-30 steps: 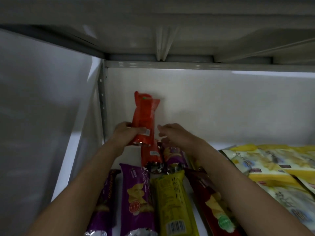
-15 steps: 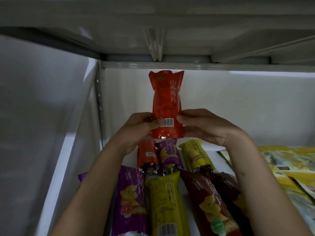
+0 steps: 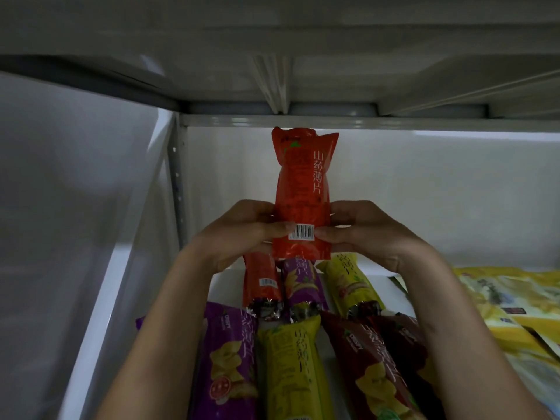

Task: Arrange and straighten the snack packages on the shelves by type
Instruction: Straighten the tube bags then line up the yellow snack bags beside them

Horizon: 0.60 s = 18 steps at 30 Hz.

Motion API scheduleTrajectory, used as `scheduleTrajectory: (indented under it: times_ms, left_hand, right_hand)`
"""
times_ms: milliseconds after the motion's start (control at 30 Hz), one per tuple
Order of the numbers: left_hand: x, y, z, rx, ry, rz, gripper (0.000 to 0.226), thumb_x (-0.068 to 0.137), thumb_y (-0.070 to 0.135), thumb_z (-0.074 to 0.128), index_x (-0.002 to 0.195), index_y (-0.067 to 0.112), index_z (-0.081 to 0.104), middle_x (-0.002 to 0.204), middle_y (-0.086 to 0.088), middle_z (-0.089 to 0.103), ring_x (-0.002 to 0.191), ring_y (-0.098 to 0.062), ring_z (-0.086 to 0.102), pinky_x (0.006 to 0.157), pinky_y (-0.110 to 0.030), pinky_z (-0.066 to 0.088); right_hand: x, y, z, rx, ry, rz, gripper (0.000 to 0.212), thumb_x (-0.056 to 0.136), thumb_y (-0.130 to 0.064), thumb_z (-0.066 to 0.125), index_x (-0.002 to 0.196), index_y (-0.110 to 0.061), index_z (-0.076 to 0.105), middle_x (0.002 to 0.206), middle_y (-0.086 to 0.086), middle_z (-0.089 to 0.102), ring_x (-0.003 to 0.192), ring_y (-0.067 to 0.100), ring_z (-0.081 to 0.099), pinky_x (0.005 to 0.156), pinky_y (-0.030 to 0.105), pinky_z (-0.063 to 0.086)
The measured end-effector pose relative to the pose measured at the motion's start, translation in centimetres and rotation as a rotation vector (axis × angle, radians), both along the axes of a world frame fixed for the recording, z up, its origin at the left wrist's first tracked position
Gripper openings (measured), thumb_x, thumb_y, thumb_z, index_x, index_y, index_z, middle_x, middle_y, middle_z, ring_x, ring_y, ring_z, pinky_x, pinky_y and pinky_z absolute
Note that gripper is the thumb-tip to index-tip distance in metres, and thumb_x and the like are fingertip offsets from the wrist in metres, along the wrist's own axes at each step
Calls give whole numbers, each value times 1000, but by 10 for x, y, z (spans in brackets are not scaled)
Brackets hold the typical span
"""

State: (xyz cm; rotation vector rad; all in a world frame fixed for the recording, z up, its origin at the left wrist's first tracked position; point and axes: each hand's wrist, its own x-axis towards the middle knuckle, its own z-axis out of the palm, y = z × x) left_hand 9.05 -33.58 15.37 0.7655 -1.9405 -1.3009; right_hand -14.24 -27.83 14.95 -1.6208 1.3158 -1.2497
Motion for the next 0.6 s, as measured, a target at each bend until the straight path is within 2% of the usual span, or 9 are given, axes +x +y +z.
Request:
scheduleTrajectory:
  times_ms: [133, 200, 267, 400, 500, 600]
  left_hand:
    - [1, -3, 6, -15, -18, -28, 34, 98, 22, 69, 131, 14, 66, 118, -2, 78, 109, -18, 75, 94, -33, 61]
    - [1, -4, 5, -4, -8, -41, 34, 97, 21, 69, 131, 15, 67, 118, -2, 78, 109, -18, 75, 91, -31, 62]
    - [0, -8, 3, -7, 1, -15, 35, 96, 19, 70, 130, 13, 68, 117, -2, 79, 107, -17, 76, 88, -30, 63]
    - [-3, -14, -6, -6, -12, 27, 40, 89, 21, 77, 127, 11, 69, 115, -3, 79, 106, -20, 76, 94, -41, 62]
    - [-2, -14, -7, -3, -63, -26, 49, 80, 28, 79, 126, 13, 69, 115, -3, 79, 108, -21, 76, 94, -40, 62]
    - [1, -14, -7, 35, -48, -91, 50, 84, 34, 75, 130, 15, 68, 121, -4, 77, 113, -22, 74, 98, -42, 59]
  right_hand:
    - [2, -1, 1, -14, -15, -13, 35, 86, -9, 79, 121, -11, 73, 113, 7, 79, 104, 24, 77, 98, 47, 61]
    - [2, 0, 1, -7, -20, -3, 40, 84, -13, 81, 123, -11, 73, 114, 7, 79, 105, 24, 77, 99, 46, 60]
    - [2, 0, 2, 21, -25, 31, 44, 82, -23, 79, 125, -12, 72, 115, 6, 79, 107, 23, 77, 99, 43, 60]
    - [8, -1, 2, 44, -85, 72, 60, 81, -44, 73, 130, -10, 68, 118, 4, 78, 111, 21, 75, 100, 39, 58]
    - [11, -4, 1, -31, -143, -31, 41, 95, -33, 70, 126, -6, 70, 115, 5, 79, 107, 20, 76, 97, 39, 60]
    - [9, -5, 0, -79, -160, -98, 31, 96, -23, 72, 121, -4, 72, 112, 7, 80, 103, 21, 78, 94, 41, 62]
